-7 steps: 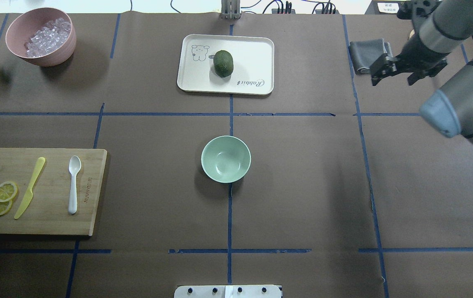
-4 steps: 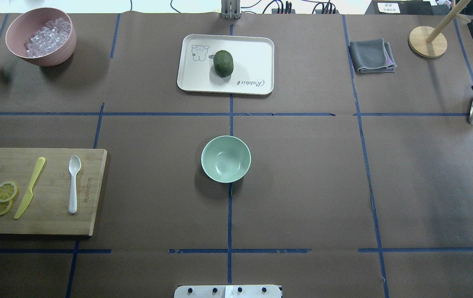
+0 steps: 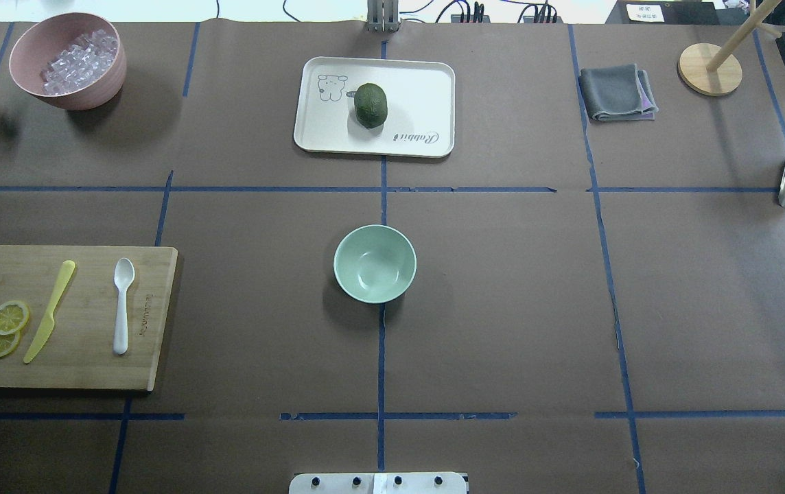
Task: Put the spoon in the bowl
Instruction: 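Retract the right arm while the left gripper reaches toward the cutting board, then lower the left gripper over the white spoon handle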
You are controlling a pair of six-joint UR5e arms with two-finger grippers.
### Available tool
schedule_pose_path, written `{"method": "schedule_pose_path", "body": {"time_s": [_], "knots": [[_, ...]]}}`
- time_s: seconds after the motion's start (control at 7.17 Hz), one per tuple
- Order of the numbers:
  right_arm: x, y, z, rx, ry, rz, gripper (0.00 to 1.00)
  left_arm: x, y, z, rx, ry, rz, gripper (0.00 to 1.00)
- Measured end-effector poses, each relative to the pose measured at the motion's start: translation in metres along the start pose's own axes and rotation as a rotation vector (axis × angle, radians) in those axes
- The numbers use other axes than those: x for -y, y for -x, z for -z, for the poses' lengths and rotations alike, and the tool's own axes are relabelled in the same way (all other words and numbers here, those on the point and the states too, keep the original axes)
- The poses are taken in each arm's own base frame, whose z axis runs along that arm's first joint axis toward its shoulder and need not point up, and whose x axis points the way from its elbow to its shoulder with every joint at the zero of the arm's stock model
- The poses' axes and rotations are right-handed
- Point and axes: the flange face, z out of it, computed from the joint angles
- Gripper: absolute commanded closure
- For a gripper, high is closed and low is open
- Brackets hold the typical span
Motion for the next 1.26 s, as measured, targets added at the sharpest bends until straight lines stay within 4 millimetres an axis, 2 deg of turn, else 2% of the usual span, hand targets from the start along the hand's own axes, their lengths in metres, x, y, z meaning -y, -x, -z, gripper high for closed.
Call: {"method": "schedule_pose_path", "body": {"time_s": [0.28,0.42,0.7,0.98,1.26], "knots": [[-0.007,-0.003,-0.001,-0.002,0.004,-0.009,0.0,0.003,-0.072,-0.049,0.003,-0.002,0.153,0.0],[-0.007,-0.003,-0.002,-0.001,0.005,-0.011,0.0,-0.004,-0.095,-0.071,0.001,-0.015,0.211,0.0],[-0.008,-0.004,-0.002,0.0,0.005,-0.012,0.0,-0.029,-0.124,-0.107,-0.011,-0.052,0.276,0.0],[-0.01,-0.004,-0.003,0.004,0.007,-0.015,0.0,-0.051,-0.164,-0.144,0.018,-0.064,0.31,0.0],[-0.013,-0.005,-0.004,0.003,0.01,-0.017,0.0,-0.067,-0.196,-0.17,0.04,-0.058,0.323,0.0]]}}
